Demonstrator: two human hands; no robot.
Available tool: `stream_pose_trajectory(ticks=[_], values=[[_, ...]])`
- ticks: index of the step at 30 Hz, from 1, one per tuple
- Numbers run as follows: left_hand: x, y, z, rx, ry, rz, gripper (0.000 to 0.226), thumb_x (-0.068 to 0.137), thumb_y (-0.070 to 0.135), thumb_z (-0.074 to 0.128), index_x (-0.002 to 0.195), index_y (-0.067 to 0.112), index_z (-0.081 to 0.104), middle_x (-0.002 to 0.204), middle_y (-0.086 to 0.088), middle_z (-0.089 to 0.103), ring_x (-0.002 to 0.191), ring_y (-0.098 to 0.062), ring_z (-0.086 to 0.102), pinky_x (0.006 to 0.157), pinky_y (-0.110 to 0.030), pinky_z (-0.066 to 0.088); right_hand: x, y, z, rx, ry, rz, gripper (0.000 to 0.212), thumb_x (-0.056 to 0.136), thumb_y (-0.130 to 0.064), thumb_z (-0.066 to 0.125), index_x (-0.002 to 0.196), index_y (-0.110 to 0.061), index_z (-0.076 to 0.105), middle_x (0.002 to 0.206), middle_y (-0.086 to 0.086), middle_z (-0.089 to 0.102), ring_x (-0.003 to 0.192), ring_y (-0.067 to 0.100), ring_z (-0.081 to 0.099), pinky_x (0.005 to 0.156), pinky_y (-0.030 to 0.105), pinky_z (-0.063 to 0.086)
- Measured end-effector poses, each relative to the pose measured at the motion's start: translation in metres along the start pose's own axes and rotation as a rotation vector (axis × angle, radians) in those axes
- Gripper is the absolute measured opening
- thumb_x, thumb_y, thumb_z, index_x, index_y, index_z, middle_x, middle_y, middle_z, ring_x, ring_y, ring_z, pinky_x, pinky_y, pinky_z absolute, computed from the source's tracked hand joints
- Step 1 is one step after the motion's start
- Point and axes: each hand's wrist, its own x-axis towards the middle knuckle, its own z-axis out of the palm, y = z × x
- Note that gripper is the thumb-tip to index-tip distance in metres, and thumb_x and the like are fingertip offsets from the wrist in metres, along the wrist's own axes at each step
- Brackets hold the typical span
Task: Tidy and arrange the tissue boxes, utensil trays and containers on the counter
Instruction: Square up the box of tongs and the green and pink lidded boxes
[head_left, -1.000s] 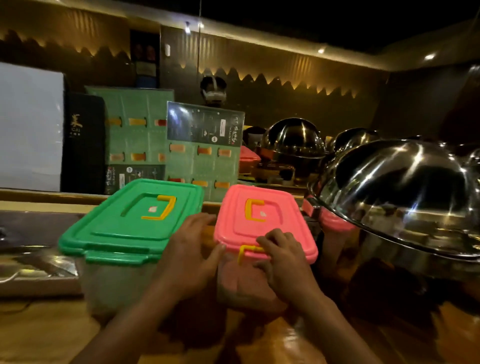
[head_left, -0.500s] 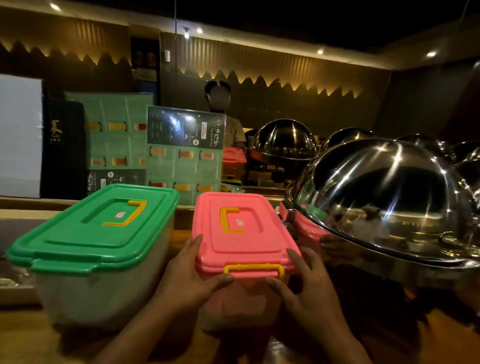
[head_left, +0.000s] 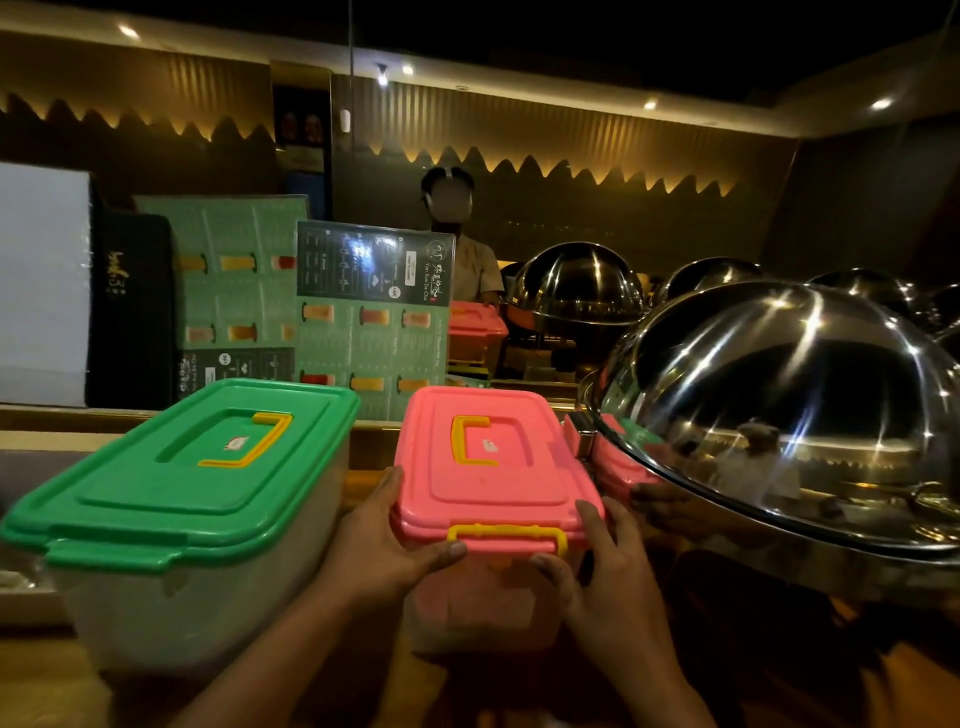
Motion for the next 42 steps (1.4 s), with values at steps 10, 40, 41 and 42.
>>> stream_pose_trajectory(ticks=[10, 40, 41, 42], values=[[0.007, -0.002, 0.005, 0.009, -0.021, -0.007, 0.096, 0.061, 0.049, 0.092, 0.144, 0.031, 0.046, 0.131, 0.012, 0.067, 0.118, -0.003, 0.064, 0.099, -0.034, 0.055, 0.004, 0.004, 0.000, 0.003, -0.002, 0.046, 0.090, 0.078, -0.081, 0.046, 0.141, -0.017, 0.052, 0.149, 0.015, 0.040, 0.136, 0.034, 0.042, 0.104, 0.046, 0.046], [-0.030, -0.095, -0.281, 0.035, 0.171, -0.396, 0.031, 0.089, 0.033, 0.070, 0.118, 0.035, 0.059, 0.112, -0.003, 0.071, 0.094, -0.020, 0.073, 0.082, -0.049, 0.061, -0.013, -0.239, 0.132, -0.081, -0.203, -0.209, 0.085, 0.076, -0.088, 0.039, 0.133, -0.028, 0.059, 0.151, -0.001, 0.046, 0.137, 0.025, 0.041, 0.114, 0.042, 0.033], [-0.030, -0.095, -0.275, 0.031, 0.166, -0.369, 0.028, 0.091, 0.030, 0.069, 0.114, 0.040, 0.056, 0.108, 0.002, 0.070, 0.092, -0.018, 0.072, 0.079, -0.046, 0.061, -0.013, -0.235, 0.129, -0.101, -0.196, -0.202, 0.082, 0.077, -0.086, 0.041, 0.132, -0.028, 0.060, 0.150, -0.001, 0.048, 0.136, 0.024, 0.042, 0.114, 0.041, 0.033], [-0.030, -0.095, -0.270, 0.053, 0.159, -0.342, 0.030, 0.092, 0.029, 0.069, 0.115, 0.041, 0.054, 0.105, 0.008, 0.069, 0.091, -0.014, 0.071, 0.075, -0.039, 0.060, -0.012, -0.232, 0.126, -0.116, -0.189, -0.193, 0.077, 0.078, -0.083, 0.045, 0.131, -0.028, 0.061, 0.147, -0.001, 0.050, 0.135, 0.024, 0.043, 0.113, 0.041, 0.034]])
